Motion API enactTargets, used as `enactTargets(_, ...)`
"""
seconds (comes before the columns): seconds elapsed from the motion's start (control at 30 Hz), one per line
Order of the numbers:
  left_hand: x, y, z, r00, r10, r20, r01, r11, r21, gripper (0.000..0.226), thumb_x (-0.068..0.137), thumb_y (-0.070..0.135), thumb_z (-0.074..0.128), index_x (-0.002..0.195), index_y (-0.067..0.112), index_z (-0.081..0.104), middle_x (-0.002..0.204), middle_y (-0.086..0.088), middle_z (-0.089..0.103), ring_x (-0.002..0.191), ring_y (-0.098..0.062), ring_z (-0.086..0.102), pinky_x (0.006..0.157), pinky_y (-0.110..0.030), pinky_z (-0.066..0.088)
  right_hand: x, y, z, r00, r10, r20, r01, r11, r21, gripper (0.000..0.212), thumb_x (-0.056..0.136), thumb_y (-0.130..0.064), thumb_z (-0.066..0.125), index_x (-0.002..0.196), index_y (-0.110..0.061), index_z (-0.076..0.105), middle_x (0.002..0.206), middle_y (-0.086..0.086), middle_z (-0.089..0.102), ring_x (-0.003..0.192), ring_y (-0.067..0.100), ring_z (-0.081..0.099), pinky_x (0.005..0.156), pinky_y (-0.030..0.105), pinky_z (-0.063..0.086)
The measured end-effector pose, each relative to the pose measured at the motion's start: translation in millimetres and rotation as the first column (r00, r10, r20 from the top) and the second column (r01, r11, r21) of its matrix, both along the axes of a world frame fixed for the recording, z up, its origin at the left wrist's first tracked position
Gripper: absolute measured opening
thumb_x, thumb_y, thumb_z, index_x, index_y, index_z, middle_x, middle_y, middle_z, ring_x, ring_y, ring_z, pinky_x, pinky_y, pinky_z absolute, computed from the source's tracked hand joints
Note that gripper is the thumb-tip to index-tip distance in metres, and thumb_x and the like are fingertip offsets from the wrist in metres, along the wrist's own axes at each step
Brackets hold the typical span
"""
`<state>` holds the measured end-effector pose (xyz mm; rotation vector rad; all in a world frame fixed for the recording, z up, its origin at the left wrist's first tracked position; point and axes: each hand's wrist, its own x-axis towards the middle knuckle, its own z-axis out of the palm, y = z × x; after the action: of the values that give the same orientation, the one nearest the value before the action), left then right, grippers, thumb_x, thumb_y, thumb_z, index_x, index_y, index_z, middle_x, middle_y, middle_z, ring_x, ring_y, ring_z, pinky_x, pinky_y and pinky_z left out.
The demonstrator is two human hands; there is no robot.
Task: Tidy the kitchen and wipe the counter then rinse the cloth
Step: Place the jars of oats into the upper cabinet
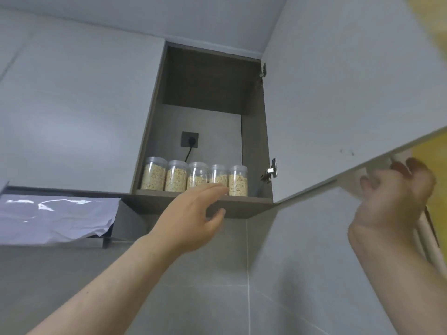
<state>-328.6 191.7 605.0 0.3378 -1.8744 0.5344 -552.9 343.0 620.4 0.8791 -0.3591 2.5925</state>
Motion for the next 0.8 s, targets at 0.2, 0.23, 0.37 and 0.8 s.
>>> enactTargets(0.2,-4,50,15,0.995,0.095,0.034,-0.095,0.995,-0.010,0.045,0.097,0.023,0.050,0.142,0.027,0.049,0.146,0.015,0.047,0.134,-0.006,0.042,0.102,-0.015,0.028,6,44,20,0.979,0.104,-0.177,-0.087,0.991,0.101,0.019,0.075,-0.007,0.053,0.070,-0.025,0.052,0.073,-0.007,0.050,0.075,0.015,0.047,0.074,0.033,0.038)
enactTargets(0.23,-4,56,18,0.991,0.129,0.045,-0.128,0.992,-0.025,0.045,0.096,0.023,0.050,0.141,0.027,0.050,0.146,0.015,0.048,0.132,-0.007,0.043,0.101,-0.016,0.030,6,47,19,0.977,0.099,-0.191,-0.077,0.990,0.119,0.023,0.078,-0.004,0.053,0.069,-0.025,0.050,0.069,-0.010,0.050,0.071,0.012,0.047,0.072,0.031,0.037)
enactTargets(0.37,3,74,28,0.964,0.246,0.096,-0.241,0.969,-0.059,0.046,0.093,0.022,0.053,0.139,0.026,0.052,0.141,0.013,0.053,0.128,-0.010,0.048,0.099,-0.022,0.038,16,52,11,0.948,0.087,-0.306,-0.027,0.981,0.195,0.031,0.085,0.004,0.050,0.073,-0.024,0.049,0.058,-0.022,0.050,0.058,-0.002,0.045,0.058,0.014,0.037)
enactTargets(0.8,63,112,63,0.858,0.492,0.147,-0.505,0.860,0.074,0.036,0.094,0.032,0.051,0.129,0.034,0.058,0.128,0.016,0.060,0.115,-0.011,0.055,0.091,-0.022,0.042,64,13,-2,0.756,0.097,-0.647,0.164,0.929,0.331,0.065,0.089,-0.022,0.045,0.151,-0.036,0.030,0.151,-0.020,0.039,0.139,-0.002,0.033,0.117,0.030,0.031)
